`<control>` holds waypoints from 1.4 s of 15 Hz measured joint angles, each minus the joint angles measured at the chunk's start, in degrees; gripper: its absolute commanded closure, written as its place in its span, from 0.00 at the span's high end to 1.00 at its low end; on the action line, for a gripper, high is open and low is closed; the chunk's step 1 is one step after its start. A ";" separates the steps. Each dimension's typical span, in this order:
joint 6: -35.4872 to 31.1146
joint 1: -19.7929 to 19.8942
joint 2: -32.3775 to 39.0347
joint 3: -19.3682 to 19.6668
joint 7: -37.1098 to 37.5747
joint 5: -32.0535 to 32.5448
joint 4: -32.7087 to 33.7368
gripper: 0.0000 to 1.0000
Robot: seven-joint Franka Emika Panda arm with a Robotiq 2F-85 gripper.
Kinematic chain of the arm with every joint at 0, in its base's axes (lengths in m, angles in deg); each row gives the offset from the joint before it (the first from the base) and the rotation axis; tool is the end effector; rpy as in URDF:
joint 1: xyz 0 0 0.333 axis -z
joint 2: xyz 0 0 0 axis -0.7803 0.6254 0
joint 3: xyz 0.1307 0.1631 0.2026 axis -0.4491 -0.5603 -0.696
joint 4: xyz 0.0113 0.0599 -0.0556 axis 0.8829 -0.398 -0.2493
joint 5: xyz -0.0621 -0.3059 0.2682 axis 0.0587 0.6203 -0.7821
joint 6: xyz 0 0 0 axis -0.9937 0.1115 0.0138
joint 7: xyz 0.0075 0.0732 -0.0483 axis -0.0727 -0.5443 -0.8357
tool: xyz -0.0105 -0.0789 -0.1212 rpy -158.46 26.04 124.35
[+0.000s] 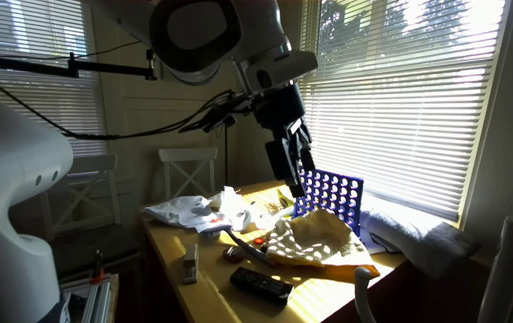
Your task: Put the hanger on the table
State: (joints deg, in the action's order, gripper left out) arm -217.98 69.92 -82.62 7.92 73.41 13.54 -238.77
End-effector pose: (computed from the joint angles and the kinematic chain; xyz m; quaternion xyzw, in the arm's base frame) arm 0.4146 -0.0568 0.3718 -0.8819 0.4234 -0.2026 0.0445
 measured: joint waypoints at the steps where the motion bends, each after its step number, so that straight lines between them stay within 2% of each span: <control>1: -0.72 0.88 1.25 0.31 0.62 0.84 -0.02 1.00; 4: -1.50 3.76 4.64 1.14 1.75 4.79 -0.06 1.00; 9: -0.46 9.14 8.57 1.08 3.78 18.17 -0.15 1.00; 12: 0.05 10.84 9.95 1.09 5.62 24.47 -0.14 1.00; 17: 0.06 11.06 10.24 1.06 5.89 25.52 -0.14 1.00; 21: 0.05 9.62 10.38 1.65 5.98 26.66 -0.03 1.00</control>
State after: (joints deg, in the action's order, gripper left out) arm -217.93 79.54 -72.25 9.58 79.39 40.21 -238.80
